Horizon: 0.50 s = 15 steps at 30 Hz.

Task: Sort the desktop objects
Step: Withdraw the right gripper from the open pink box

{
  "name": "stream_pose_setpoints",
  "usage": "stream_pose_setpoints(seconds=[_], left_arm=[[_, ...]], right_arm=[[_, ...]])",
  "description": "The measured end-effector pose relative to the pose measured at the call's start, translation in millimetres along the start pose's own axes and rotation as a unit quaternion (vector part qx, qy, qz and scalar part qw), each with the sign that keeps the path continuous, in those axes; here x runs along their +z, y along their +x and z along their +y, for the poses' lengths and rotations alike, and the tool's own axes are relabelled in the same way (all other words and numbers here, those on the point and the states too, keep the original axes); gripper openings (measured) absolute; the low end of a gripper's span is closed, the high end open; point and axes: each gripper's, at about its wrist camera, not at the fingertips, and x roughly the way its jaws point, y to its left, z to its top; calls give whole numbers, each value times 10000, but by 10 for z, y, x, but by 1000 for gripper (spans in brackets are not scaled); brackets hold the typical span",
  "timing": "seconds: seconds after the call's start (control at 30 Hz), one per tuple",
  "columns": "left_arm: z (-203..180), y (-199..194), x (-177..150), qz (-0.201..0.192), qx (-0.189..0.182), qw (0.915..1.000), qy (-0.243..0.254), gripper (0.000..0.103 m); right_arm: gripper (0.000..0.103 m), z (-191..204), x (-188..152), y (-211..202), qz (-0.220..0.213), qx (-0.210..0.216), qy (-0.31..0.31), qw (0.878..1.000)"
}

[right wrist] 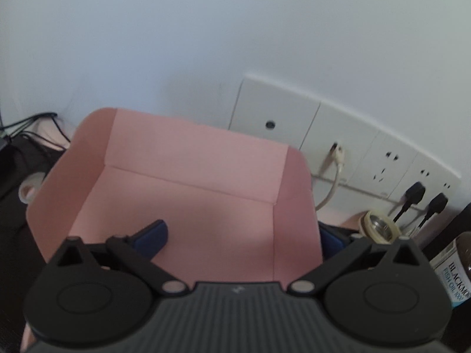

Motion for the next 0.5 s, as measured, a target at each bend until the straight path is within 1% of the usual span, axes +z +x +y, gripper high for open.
stream_pose_setpoints(seconds=[0.17, 0.2, 0.23, 0.37, 0.5], left_arm=[[6, -8, 1, -35, -49, 10000, -13, 103], [2, -10, 2, -39, -44, 10000, -3, 103], [-5, -10, 2, -35, -25, 10000, 13, 103], [23, 26, 4, 62, -76, 9999, -84, 103], [26, 49, 7, 159, -72, 9998, -99, 103]], right_arm=[[102, 33, 21, 202, 434, 89, 129, 9989], [102, 12, -56, 168, 498, 112, 188, 9985], [102, 27, -60, 175, 557, 141, 239, 9981], [102, 20, -63, 299, 775, 235, 430, 9958], [102, 2, -154, 276, 752, 207, 589, 9952]])
